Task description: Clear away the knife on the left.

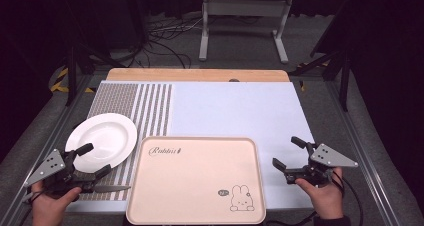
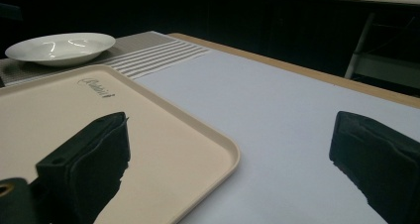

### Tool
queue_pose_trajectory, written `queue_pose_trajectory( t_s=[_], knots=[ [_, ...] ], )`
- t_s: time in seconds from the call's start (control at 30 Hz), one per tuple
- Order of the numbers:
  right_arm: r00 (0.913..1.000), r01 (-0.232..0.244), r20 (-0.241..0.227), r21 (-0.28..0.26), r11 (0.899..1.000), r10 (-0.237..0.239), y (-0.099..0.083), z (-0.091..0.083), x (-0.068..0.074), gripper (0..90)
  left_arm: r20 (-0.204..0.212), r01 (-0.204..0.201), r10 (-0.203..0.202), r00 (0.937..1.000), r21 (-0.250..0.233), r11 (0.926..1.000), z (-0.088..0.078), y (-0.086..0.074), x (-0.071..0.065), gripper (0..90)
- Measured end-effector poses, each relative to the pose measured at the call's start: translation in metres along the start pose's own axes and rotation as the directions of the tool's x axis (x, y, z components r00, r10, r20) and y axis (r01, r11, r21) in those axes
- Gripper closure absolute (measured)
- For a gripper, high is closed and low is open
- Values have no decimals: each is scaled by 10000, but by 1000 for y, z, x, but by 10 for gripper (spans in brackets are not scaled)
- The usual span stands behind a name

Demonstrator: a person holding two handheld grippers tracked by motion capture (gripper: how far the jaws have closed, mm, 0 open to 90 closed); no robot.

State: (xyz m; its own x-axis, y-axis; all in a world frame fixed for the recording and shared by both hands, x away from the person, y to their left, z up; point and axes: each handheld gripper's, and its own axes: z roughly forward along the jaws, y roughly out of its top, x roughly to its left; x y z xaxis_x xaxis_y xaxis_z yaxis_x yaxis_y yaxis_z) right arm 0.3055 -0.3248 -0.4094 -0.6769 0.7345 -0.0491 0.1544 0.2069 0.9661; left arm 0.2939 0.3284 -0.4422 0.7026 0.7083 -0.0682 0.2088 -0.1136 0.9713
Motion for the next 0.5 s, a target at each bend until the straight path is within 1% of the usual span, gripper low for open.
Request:
queue_pose_trajectory(
  t_s=[0.1, 0.23, 0.33, 0.37, 0.4, 0.43, 0.5],
  knots=[
    [10000, 25, -3, 43, 10000, -25, 0, 0, 0, 29, -78, -73, 74, 9999, 117, 9999, 0, 1, 0, 28],
    [10000, -45, 2, -27, 10000, 46, 0, -1, 0, 29, 107, -46, 45, 9999, 92, 9999, 0, 1, -1, 26],
    [10000, -70, -25, -33, 10000, 70, 0, 0, 0, 28, 163, -7, 4, 9999, 125, 9999, 0, 1, -1, 24],
    [10000, -51, -31, 0, 10000, 51, 0, 0, 0, 28, 255, 44, -46, 9997, 67, 10000, 0, 1, -2, 23],
    [10000, -51, -31, 0, 10000, 51, 0, 0, 0, 28, 255, 44, -46, 9997, 67, 10000, 0, 1, -2, 22],
    [10000, -19, -78, 22, 10000, 19, 0, 1, 1, 28, 441, 20, -24, 9990, 108, 9999, 0, 3, -1, 22],
    [9999, 32, -150, -6, 10000, -32, 1, 1, 2, 28, 619, 77, -93, 9980, 263, 9996, 0, 5, -2, 21]
  ],
)
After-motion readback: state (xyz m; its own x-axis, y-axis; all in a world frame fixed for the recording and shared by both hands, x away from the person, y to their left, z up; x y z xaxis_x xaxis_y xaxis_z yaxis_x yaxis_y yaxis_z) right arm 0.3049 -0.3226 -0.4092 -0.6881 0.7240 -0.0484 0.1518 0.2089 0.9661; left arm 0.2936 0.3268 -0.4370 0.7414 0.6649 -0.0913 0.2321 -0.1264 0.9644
